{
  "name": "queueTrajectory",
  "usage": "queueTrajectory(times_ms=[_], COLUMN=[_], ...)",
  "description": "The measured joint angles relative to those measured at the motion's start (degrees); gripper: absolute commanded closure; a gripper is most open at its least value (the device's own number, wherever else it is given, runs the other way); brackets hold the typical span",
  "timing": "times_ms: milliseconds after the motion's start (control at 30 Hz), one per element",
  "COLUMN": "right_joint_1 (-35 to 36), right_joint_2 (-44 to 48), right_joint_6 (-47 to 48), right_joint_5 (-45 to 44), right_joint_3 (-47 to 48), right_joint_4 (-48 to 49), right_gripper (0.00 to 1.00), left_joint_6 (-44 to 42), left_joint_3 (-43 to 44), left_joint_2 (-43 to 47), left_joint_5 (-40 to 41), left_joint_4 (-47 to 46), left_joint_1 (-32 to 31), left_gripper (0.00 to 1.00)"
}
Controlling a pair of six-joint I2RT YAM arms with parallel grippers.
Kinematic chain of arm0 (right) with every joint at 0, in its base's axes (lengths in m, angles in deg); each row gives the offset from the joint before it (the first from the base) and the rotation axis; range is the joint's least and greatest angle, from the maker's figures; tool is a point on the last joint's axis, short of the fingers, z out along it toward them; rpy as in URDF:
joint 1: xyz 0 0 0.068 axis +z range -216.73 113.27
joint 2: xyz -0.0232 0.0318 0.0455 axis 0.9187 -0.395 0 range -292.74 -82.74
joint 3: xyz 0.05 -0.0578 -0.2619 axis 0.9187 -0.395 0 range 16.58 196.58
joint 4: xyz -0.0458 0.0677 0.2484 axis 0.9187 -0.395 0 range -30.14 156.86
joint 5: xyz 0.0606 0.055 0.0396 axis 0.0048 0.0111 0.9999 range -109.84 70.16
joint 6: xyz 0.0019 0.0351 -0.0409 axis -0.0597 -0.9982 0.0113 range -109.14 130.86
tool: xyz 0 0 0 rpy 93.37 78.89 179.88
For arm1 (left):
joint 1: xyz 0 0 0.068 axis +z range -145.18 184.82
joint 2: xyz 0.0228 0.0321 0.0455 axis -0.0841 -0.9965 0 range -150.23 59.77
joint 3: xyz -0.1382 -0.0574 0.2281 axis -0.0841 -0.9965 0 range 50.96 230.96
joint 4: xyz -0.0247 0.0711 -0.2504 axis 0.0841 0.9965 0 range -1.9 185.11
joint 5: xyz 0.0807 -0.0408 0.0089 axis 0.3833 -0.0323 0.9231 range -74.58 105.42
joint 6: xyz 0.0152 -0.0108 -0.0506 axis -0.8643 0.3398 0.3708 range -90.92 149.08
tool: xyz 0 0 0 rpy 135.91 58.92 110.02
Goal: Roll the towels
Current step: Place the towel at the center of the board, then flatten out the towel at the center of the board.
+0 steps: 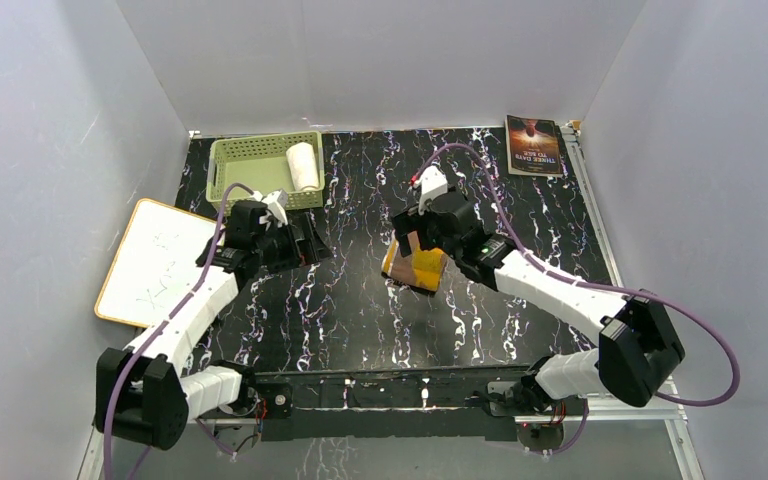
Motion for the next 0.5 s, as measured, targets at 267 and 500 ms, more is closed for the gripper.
queueTrajectory(times_ms=[267, 500], right_joint_1=[-1.1, -1.2], right_joint_2=[1.4, 1.4], right_joint_6=[-5.1, -6.4], right_joint_5=[-12.3, -17.4], right_joint_3=[1.0, 1.6], right_joint_4=[-1.5, 0.8], right_gripper=[0.02, 0.02], left_joint_6=[1.6, 2.2], left_joint_3=[-0.1, 1.0], left_joint_2=[-6.1, -12.1], left_joint_5=[1.0, 1.5], left_joint_4=[-6.6, -10.3], left_joint_1=[-4.5, -8.3], left_gripper=[0.02, 0.02])
